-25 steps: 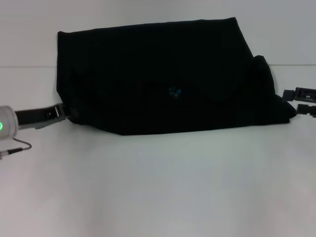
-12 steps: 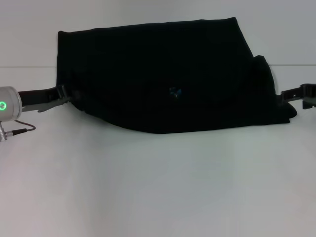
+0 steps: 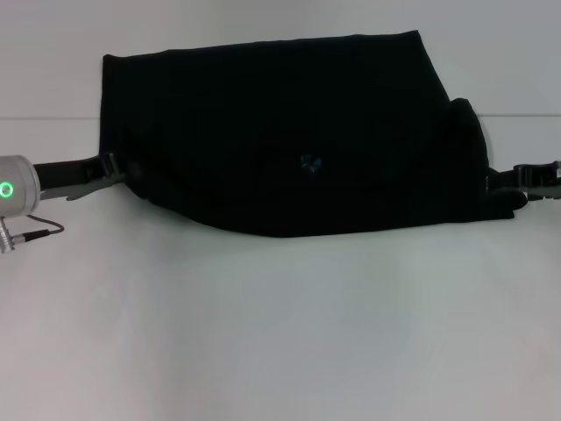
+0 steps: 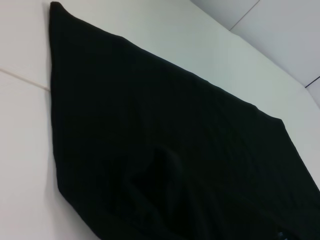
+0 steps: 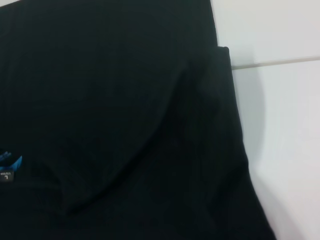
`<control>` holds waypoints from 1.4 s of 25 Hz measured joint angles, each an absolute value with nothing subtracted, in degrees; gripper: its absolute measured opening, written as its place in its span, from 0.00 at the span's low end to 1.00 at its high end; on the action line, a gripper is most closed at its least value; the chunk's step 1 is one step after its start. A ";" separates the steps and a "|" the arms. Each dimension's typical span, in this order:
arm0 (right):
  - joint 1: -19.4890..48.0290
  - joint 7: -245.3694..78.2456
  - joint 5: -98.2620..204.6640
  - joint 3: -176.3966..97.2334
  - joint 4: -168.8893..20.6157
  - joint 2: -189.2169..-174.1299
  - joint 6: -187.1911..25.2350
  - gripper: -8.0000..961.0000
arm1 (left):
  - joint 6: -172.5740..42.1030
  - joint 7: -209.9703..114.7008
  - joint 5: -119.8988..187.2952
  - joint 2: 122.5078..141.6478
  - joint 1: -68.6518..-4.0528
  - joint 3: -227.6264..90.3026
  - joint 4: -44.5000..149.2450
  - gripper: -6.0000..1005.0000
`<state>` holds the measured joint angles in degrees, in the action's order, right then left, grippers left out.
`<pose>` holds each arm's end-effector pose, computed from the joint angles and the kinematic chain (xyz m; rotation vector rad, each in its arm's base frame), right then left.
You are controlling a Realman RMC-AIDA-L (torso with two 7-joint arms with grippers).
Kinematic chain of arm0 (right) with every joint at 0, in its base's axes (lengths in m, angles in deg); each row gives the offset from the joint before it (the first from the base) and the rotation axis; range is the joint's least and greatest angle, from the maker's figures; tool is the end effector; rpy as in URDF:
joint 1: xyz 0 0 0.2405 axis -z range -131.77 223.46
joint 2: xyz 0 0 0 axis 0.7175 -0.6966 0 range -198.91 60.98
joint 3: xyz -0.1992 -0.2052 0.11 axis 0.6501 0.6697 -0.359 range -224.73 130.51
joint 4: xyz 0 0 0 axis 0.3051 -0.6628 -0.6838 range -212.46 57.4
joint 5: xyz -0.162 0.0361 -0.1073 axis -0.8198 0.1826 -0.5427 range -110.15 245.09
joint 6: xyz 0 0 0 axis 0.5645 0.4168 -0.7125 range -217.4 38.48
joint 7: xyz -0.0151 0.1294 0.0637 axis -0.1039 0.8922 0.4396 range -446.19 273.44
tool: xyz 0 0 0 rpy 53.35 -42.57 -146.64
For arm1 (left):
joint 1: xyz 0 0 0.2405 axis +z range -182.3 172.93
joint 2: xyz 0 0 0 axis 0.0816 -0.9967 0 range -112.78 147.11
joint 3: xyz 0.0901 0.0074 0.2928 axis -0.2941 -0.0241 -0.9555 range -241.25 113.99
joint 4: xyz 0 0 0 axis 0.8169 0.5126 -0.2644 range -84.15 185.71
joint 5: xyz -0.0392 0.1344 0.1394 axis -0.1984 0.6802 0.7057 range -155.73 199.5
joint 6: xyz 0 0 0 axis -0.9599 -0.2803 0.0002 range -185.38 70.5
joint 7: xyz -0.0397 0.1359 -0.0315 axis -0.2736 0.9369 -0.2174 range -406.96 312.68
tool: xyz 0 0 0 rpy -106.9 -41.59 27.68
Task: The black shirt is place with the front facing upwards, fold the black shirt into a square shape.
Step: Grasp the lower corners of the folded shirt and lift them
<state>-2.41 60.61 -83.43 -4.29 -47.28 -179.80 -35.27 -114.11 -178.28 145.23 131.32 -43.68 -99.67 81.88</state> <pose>0.3163 0.4723 0.0267 -1.9432 1.5048 0.0413 -0.3298 0.4377 0.0130 -1.8982 -1.6334 -0.5930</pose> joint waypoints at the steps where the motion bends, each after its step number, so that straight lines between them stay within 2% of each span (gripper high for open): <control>1: -2.37 60.45 -83.44 -4.25 -47.41 -180.10 -35.93 0.95 | -114.01 -178.27 145.23 131.34 -43.68 -99.67 81.84 0.05; 5: -2.35 60.13 -83.63 -3.77 -48.43 -180.93 -38.70 0.95 | -113.92 -178.27 145.20 131.44 -43.72 -99.66 81.77 0.05; 13: -3.03 58.45 -82.07 -3.63 -50.33 -181.54 -40.61 0.95 | -113.87 -178.27 145.12 131.84 -43.81 -99.66 81.86 0.05; 26: -3.10 55.33 -78.98 -3.59 -50.16 -181.55 -38.70 0.95 | -113.77 -178.27 144.79 132.04 -43.89 -99.67 82.07 0.05; 35: -1.77 57.92 -83.18 -3.57 -45.06 -180.88 -36.62 0.95 | -113.78 -178.27 144.77 132.06 -43.85 -99.66 81.93 0.05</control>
<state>-1.77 57.92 -83.18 -3.57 -45.06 -180.88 -36.62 -113.78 -178.27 144.77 132.06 -43.85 -99.66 81.93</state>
